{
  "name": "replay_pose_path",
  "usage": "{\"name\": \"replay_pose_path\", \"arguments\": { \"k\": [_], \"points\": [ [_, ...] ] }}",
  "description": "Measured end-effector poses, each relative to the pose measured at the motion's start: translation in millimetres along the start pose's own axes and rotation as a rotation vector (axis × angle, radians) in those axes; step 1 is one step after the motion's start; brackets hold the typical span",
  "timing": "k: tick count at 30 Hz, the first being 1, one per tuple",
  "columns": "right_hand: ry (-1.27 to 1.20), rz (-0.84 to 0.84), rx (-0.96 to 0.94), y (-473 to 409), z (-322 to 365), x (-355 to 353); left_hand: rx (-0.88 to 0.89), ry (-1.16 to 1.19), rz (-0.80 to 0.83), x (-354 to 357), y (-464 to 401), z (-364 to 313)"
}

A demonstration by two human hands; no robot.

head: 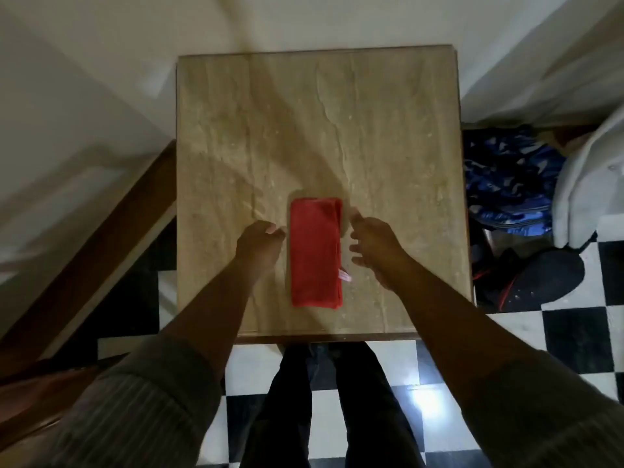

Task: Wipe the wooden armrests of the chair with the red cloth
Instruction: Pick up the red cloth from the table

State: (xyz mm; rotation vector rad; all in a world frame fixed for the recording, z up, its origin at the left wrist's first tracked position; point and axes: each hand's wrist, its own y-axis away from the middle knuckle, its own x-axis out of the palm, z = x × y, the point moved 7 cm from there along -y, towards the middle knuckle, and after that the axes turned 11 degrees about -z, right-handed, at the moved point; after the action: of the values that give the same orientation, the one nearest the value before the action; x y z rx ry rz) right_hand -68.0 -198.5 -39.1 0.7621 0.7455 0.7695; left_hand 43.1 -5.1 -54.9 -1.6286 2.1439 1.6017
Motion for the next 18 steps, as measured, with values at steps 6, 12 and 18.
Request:
{"name": "replay_pose_path", "arguments": {
  "k": [6,12,18],
  "points": [
    [0.18,-0.118,-0.174,-25.7,-28.9,26.3,0.038,0.049,-0.04,32.3,-8.6,25.9],
    [0.101,-0.155,-0.154,-29.0,-29.0,30.5,-0.002,0.148,-0.019,31.5,-8.3,23.5],
    [0.048,-0.04,-0.178,-4.9,-23.1,43.8,-0.026,0.275,-0.039,3.1,16.4,29.3]
  ]
}}
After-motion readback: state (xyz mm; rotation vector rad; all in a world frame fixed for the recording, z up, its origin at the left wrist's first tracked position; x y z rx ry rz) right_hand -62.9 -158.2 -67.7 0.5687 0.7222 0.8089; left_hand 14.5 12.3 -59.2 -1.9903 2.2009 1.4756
